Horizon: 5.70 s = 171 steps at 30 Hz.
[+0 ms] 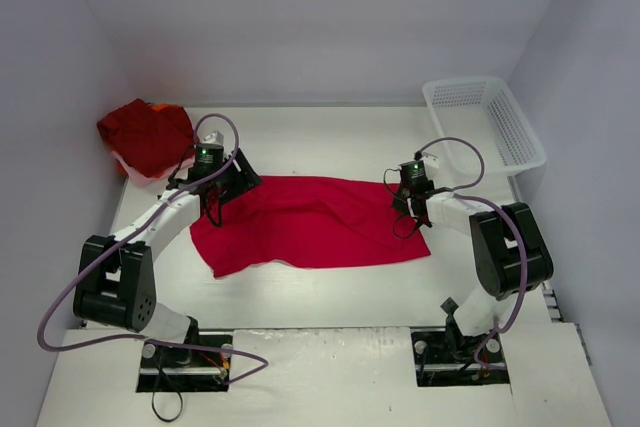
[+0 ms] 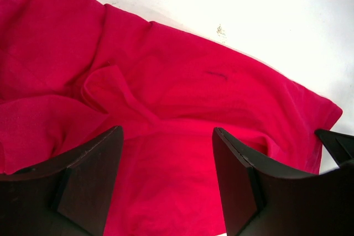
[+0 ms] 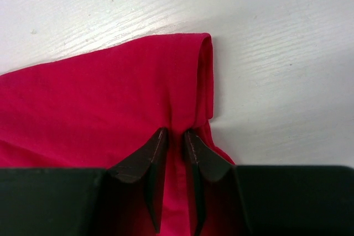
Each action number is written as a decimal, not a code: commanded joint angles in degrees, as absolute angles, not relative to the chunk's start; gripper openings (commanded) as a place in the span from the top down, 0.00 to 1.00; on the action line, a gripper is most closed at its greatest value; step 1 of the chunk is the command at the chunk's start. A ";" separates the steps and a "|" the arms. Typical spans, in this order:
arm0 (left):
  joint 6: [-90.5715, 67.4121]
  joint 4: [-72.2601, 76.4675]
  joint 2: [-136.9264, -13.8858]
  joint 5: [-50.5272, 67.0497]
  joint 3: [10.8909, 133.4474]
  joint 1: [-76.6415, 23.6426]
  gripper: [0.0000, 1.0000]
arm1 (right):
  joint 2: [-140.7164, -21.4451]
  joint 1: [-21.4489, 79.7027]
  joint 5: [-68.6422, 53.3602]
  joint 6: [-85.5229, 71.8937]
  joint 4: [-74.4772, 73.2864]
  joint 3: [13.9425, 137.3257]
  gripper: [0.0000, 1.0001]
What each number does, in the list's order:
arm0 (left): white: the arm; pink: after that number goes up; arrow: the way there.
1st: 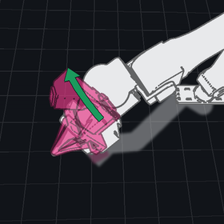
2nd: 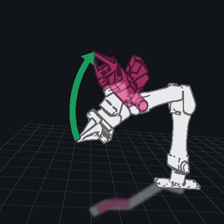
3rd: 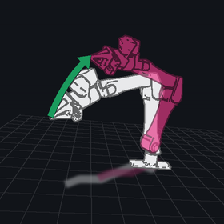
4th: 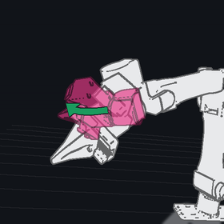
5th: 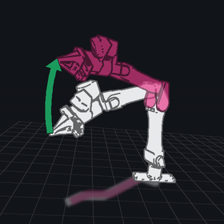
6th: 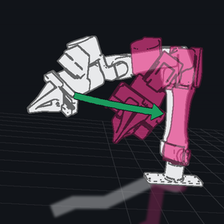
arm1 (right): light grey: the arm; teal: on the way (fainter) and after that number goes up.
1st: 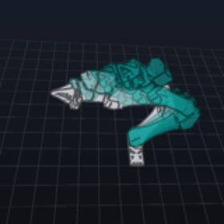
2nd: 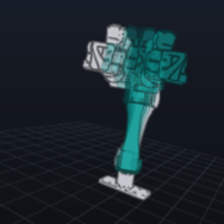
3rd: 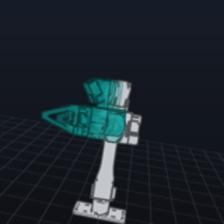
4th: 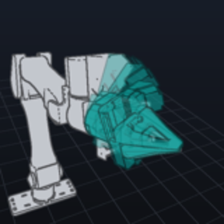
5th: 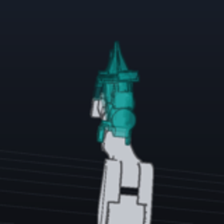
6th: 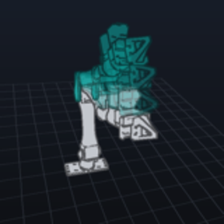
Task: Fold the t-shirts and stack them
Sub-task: Fold the tshirt
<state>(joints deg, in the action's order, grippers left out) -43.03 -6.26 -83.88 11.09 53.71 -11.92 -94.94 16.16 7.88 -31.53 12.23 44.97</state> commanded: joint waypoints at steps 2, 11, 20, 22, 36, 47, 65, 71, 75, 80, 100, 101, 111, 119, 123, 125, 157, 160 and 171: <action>-42.10 -4.48 -82.35 11.07 55.02 -11.60 0.40 | -94.75 16.17 8.44 -31.73 13.45 46.40 0.85; -41.84 -5.10 -81.91 10.99 55.28 -11.51 0.40 | -92.90 16.26 9.32 -30.76 11.51 48.34 0.79; -41.84 -5.10 -81.39 10.99 54.67 -11.51 0.40 | -92.11 16.08 9.40 -30.85 10.55 48.60 0.78; -41.84 -5.10 -81.30 10.99 54.67 -11.51 0.40 | -91.67 16.17 9.49 -30.85 10.46 48.52 0.81; -41.92 -5.10 -81.04 11.34 54.84 -11.43 0.40 | -89.74 16.17 10.81 -30.24 8.70 49.04 0.97; -41.84 -5.27 -79.98 11.60 54.32 -11.07 0.40 | -87.54 15.21 12.39 -29.09 5.98 51.41 0.97; -41.84 -4.83 -79.98 11.42 53.88 -10.72 0.40 | -90.35 14.94 12.31 -28.39 5.63 52.56 0.93; -41.92 -4.75 -79.81 11.43 53.70 -10.72 0.40 | -90.35 14.68 12.30 -28.30 5.63 52.03 0.92; -41.84 -4.75 -79.63 11.34 53.44 -10.81 0.40 | -90.44 14.77 12.48 -28.13 5.71 51.94 0.91; -41.84 -4.66 -79.63 11.16 53.44 -10.81 0.40 | -90.35 14.77 12.48 -27.77 5.54 52.29 0.90; -41.84 -4.13 -79.98 11.51 52.73 -10.55 0.40 | -91.58 14.59 13.27 -29.00 5.54 49.49 0.59; -41.84 -4.13 -79.98 11.51 52.65 -10.46 0.40 | -91.58 14.59 13.18 -29.00 5.62 49.22 0.59; -41.92 -3.69 -80.42 11.69 52.56 -10.28 0.40 | -91.32 14.50 12.57 -29.88 7.21 45.09 0.60; -42.10 -3.25 -80.42 11.69 51.77 -10.28 0.40 | -91.41 14.59 12.48 -29.88 7.73 44.74 0.65; -42.10 -3.16 -80.33 11.69 51.68 -10.20 0.40 | -91.67 14.59 12.22 -30.06 7.91 44.82 0.70; -42.10 -3.16 -80.33 11.69 51.68 -10.20 0.40 | -91.58 14.50 12.22 -29.88 7.91 45.00 0.72; -42.01 -3.16 -79.98 11.78 51.24 -9.84 0.40 | -91.58 14.59 12.13 -29.80 8.53 45.00 1.00; -42.01 -3.16 -79.89 11.78 51.24 -9.84 0.40 | -91.23 14.50 12.30 -29.44 7.48 46.49 1.00; -41.92 -3.52 -79.45 11.86 51.15 -9.76 0.40 | -91.76 14.50 13.18 -28.39 4.57 54.39 1.00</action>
